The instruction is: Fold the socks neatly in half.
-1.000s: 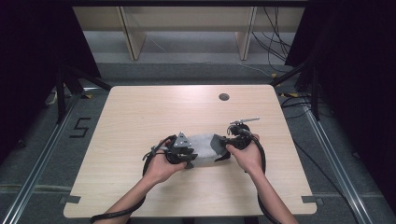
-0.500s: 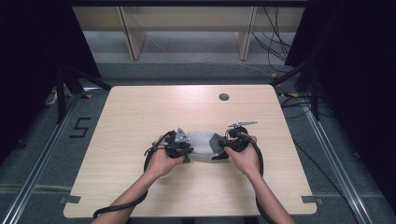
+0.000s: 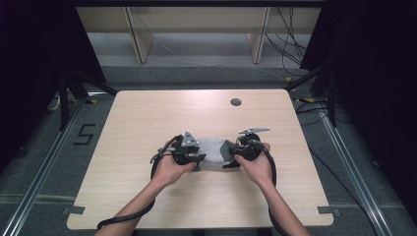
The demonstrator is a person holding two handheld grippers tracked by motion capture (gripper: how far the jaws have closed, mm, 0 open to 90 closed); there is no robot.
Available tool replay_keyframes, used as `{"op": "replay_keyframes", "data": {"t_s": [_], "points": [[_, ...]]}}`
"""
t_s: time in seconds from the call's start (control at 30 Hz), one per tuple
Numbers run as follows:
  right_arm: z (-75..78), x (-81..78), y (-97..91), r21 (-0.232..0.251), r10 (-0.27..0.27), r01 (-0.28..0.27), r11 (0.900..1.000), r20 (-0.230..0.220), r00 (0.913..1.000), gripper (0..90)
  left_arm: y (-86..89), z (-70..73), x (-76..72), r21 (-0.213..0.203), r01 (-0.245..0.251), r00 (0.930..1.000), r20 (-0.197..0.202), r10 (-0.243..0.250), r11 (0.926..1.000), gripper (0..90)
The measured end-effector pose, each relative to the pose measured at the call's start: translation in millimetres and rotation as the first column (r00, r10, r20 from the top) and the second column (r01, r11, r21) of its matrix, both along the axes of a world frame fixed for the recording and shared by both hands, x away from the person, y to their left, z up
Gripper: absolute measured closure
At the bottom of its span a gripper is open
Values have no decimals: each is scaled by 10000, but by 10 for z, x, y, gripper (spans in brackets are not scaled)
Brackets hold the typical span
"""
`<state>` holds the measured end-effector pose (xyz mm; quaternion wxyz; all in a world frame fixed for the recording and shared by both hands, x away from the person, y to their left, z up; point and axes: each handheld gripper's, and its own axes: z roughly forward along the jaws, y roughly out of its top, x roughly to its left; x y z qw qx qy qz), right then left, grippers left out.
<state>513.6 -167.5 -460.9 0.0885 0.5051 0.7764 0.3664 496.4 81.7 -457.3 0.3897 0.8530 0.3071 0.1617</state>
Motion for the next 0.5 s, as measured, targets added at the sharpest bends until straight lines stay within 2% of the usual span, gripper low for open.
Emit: {"op": "replay_keyframes", "data": {"t_s": [0.07, 0.13, 0.17, 0.3, 0.37, 0.4, 0.47, 0.5], "points": [[16, 0, -4, -130, 184, -182, 9998, 143, 9997, 755, 7, 12, 15, -93, -78, 10000, 40, 78, 9999, 580], [50, -37, 31, 158, -210, 213, 9996, -179, 9996, 702, 5, 16, 23, -239, -164, 9998, 69, 166, 9996, 571], [56, -19, 13, 26, 119, -120, 9999, 248, 9996, 675, 7, 24, 20, -256, -188, 9998, 101, 190, 9995, 567], [102, -41, 29, 171, 80, -91, 9998, 628, 9980, 596, 23, 48, 21, -380, -167, 9993, 330, 179, 9991, 536], [130, -54, 35, 279, -2, -16, 9996, 635, 9980, 572, 36, 61, 24, -375, -245, 9989, 402, 260, 9990, 528], [131, -44, 29, 277, 123, -153, 9995, 1073, 9942, 562, 41, 63, 31, -427, -249, 9987, 429, 267, 9988, 524], [165, -54, 24, 351, -10, -31, 9994, 1152, 9933, 552, 52, 80, 34, -367, -260, 9985, 467, 277, 9990, 520], [193, -50, 9, 299, -3, -38, 9995, 1384, 9904, 546, 55, 85, 34, -371, -264, 9984, 496, 282, 9990, 518]]}}
